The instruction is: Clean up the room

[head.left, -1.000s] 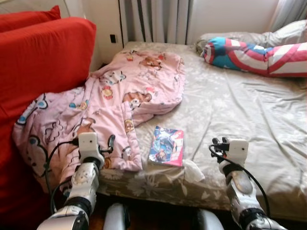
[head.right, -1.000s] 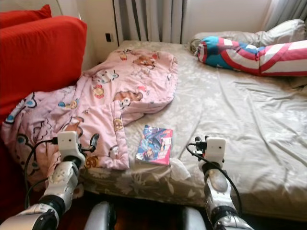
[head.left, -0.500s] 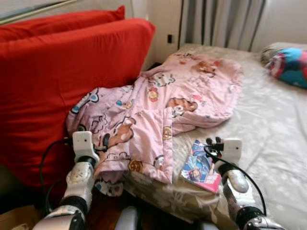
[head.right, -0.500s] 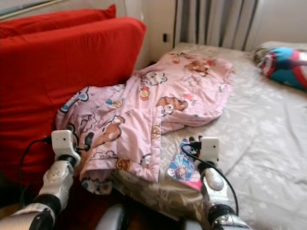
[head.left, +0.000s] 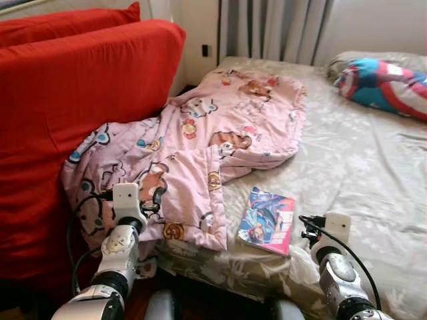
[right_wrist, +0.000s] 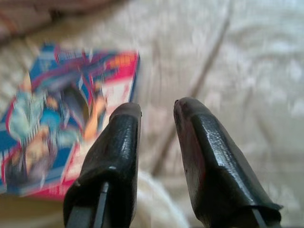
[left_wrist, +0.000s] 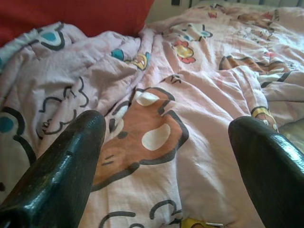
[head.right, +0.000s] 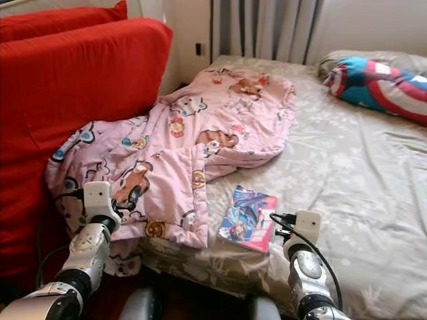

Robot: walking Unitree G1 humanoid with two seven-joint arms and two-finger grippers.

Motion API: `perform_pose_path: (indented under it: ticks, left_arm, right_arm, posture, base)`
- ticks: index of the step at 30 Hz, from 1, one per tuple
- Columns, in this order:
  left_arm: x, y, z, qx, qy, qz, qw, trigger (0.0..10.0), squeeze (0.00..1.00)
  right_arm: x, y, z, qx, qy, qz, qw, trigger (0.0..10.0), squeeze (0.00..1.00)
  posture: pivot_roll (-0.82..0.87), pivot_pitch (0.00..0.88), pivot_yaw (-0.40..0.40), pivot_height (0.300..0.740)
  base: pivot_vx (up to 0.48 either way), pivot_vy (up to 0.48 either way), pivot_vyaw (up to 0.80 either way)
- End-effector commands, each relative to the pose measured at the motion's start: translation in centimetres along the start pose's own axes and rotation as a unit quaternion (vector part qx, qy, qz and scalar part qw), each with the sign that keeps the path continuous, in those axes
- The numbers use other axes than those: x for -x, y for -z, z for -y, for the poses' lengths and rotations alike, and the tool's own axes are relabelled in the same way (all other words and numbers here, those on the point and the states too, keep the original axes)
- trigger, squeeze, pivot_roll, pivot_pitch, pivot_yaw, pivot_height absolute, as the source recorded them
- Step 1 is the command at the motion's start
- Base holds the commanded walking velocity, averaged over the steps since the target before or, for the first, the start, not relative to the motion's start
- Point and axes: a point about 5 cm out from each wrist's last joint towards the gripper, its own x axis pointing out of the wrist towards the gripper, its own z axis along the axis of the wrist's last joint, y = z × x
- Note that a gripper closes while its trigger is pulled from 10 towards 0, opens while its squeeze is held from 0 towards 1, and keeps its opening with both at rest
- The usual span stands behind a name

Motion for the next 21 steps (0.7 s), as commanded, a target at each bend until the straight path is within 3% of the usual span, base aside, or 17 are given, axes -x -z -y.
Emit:
perform_pose_path:
  ticks: [1,6,13,21]
  left_arm:
    - [-0.1,-0.1,-0.4,-0.006,-0.003,-0.005,1.000,10.0,0.00]
    - [-0.7,-1.0,-0.9,-0.011,-0.006,-0.003,1.000,10.0,0.00]
    - [-1.4,-2.3,-0.7,0.003,0.005,0.019,1.000,10.0,0.00]
    - [-0.2,-0.9,0.3,0.007,0.013,0.024,1.000,10.0,0.00]
  right_arm:
    - [0.0,1.0,0.0,0.008,0.003,-0.048,0.999,10.0,0.00]
    - [-0.1,1.2,-0.1,0.029,0.002,-0.080,0.996,10.0,0.00]
    - [-0.1,1.0,-0.4,0.042,-0.013,-0.073,0.996,10.0,0.00]
    - [0.6,2.5,0.1,0.081,-0.009,-0.076,0.994,10.0,0.00]
  posture:
    - [-0.01,0.000,-0.011,0.589]
    - [0.00,0.000,-0.010,0.589]
    - [-0.01,0.000,0.012,0.589]
    - [-0.01,0.019,-0.010,0.589]
  base:
    - [0.000,0.000,0.00]
    - [0.000,0.000,0.00]
    - [0.000,0.000,0.00]
    - [0.000,0.000,0.00]
